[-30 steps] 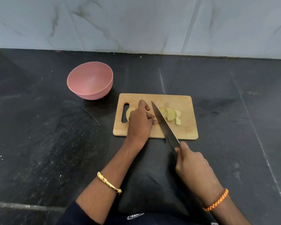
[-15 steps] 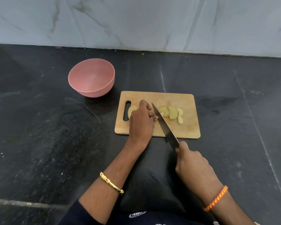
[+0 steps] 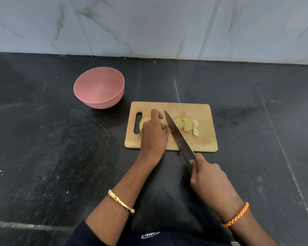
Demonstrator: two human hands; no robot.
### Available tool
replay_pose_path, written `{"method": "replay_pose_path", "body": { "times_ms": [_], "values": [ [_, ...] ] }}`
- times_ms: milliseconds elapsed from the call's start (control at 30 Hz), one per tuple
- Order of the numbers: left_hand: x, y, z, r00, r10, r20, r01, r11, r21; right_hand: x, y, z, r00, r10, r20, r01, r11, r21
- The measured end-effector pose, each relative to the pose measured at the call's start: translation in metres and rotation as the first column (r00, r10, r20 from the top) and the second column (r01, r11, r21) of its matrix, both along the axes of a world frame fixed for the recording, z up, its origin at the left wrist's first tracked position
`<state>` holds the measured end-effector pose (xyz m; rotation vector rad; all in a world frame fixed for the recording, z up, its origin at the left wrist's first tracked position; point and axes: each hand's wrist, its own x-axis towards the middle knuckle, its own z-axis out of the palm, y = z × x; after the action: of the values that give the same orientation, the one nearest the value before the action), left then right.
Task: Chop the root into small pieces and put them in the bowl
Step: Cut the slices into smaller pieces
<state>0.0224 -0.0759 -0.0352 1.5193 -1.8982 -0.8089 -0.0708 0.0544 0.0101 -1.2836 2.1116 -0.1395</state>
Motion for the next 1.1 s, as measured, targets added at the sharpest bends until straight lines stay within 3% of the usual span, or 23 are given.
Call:
{"method": "replay_pose_path", "body": {
  "times_ms": [500,667,733,867,1100],
  "values": [
    [0.003,0.000,0.006,0.997,0.045,-0.060,-0.040,0.995,0.093,0.007,-0.014,0.000,1.000,0.027,-0.015,-0.026,0.999,0.044],
    [0.003,0.002,0.009,0.999,0.027,0.041,-0.026,1.000,-0.012,-0.001,0.009,0.010,0.999,0.040,0.030,-0.043,0.993,0.110],
    [0.004,0.000,0.012,0.997,-0.017,0.078,0.018,1.000,-0.003,-0.007,0.023,0.016,0.999,0.010,0.036,-0.013,0.997,0.081],
    [-0.005,-0.015,0.019,0.972,-0.167,0.165,0.163,0.986,0.034,-0.020,0.025,0.019,0.994,-0.104,0.029,0.107,0.983,-0.152],
    [-0.025,-0.052,0.022,0.789,-0.445,0.423,0.426,0.893,0.144,-0.035,0.006,0.001,0.982,-0.170,0.076,0.183,0.961,-0.208]
  ]
}}
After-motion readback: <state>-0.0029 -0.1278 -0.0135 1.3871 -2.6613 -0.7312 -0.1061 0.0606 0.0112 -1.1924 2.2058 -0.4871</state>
